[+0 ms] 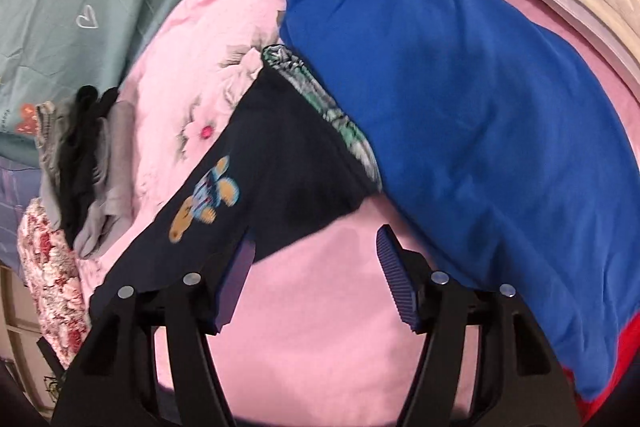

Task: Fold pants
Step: 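Grasp the grey-cuffed leg with the left tool while the right tool grasps the other leg hem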

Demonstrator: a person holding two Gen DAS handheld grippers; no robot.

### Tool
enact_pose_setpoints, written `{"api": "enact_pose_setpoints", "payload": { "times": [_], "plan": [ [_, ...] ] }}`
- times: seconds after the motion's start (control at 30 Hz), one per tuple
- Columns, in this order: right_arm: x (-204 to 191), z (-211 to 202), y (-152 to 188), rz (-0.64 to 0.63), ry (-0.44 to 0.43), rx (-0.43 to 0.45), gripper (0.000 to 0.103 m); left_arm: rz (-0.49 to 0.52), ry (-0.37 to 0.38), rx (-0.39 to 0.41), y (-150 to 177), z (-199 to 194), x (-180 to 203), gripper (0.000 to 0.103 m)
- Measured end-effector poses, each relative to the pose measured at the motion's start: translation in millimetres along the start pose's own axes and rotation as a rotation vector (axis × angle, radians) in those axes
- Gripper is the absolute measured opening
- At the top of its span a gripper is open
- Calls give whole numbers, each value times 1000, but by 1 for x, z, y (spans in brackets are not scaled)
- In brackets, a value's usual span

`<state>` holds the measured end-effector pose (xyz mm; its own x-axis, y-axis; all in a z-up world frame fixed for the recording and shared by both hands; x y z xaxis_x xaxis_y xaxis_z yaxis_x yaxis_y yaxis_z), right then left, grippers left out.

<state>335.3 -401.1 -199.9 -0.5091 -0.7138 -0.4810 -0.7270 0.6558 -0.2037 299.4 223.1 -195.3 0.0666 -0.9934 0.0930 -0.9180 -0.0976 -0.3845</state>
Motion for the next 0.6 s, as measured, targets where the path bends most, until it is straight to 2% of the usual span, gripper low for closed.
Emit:
{"api": "enact_pose_setpoints", "payload": {
  "times": [0.07, 0.13, 0.2, 0.23, 0.27, 0.37, 0.47, 0.53, 0.6],
  "plan": [
    [1, 15, -5, 7, 31, -8, 65, 12, -22, -9, -2, 6, 4, 87],
    [0, 18, -8, -10, 49, 36, 62, 33, -48, -21, -5, 11, 7, 88],
    [-3, 19, -8, -39, 80, 65, 42, 49, -73, -32, -6, 14, 9, 88],
    [-3, 21, -7, -46, 83, 69, 12, 54, -79, -35, -7, 14, 10, 88],
    [-3, 23, -6, -31, 51, 51, 8, 59, -81, -34, -7, 14, 12, 88],
    [7, 8, -7, 13, 25, 74, 7, 58, -56, -33, -1, 8, 11, 88],
    [21, -11, -2, 28, 39, 80, 7, 57, -52, -34, 2, 9, 9, 88],
    [34, -17, 1, 60, 38, 72, 6, 68, -80, -43, -1, 14, 11, 92],
    [40, -2, 3, 74, 44, 29, 6, 95, -108, -64, -4, 20, 14, 94]
  ]
}}
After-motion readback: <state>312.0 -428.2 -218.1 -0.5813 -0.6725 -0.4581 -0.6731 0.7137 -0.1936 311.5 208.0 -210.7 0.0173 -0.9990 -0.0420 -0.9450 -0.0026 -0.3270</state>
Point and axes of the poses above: each gripper's, at about its wrist camera, not at the fingertips, and z roughly the way its jaws point, x to its right, y to its underside, the point moved 7 cm from there along z, roughly the way its jaws point, and after that the axes turned 11 degrees about z, right-handed, at the moved point
